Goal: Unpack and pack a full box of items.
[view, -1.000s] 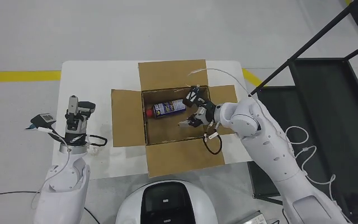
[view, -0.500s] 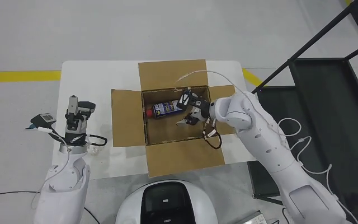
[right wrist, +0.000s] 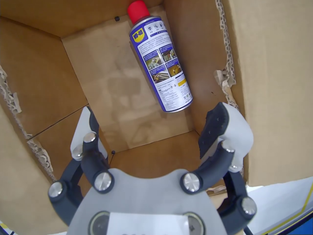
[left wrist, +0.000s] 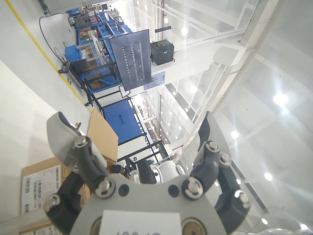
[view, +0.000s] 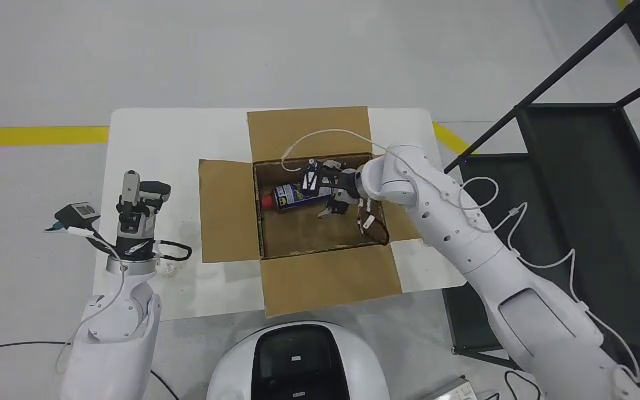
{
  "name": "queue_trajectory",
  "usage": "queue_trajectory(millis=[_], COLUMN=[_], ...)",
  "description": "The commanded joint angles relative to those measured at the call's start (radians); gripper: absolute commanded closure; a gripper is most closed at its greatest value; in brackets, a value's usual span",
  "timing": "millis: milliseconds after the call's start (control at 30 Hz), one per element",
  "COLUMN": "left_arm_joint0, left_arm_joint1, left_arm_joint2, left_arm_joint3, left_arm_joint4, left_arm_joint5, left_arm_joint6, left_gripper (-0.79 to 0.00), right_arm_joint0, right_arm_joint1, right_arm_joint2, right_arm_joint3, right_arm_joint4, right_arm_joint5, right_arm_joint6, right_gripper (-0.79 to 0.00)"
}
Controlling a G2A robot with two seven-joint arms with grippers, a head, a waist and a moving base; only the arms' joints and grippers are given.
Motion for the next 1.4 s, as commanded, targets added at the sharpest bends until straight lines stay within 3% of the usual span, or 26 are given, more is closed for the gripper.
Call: queue_trajectory(millis=[0,233,467,733,1067,1367], left_arm_joint0=[0.0,0.0,0.0,0.0,0.0,0.0], left_arm_joint1=[0.0,0.0,0.0,0.0,0.0,0.0], left_arm_joint2=[0.0,0.0,0.0,0.0,0.0,0.0], left_arm_joint3=[0.0,0.0,0.0,0.0,0.0,0.0], left_arm_joint4=[0.0,0.0,0.0,0.0,0.0,0.0], left_arm_joint5=[0.0,0.0,0.0,0.0,0.0,0.0], left_arm_joint6=[0.0,0.0,0.0,0.0,0.0,0.0], left_gripper=[-0.785,-0.785,-0.785,-0.785,-0.785,-0.785], right_arm_joint0=[0.0,0.0,0.113,0.225,0.313,0.36], right_arm_joint1=[0.0,-0.002,-0.042,-0.118,-0.23,-0.327], right_arm_joint2=[0.0,-0.019,-0.132,-0.286,-0.411,-0.489], right_arm_joint3=[0.0,-0.004,0.112,0.298,0.57,0.74], right_arm_joint4=[0.0,-0.022,-0.104,-0.204,-0.282,-0.349], right_arm_joint5=[0.0,-0.022,-0.1,-0.164,-0.142,-0.141], right_arm_joint6=[0.0,0.006,-0.043,-0.175,-0.391,-0.499], right_gripper=[-0.785,-0.785,-0.785,-0.785,-0.785,-0.785])
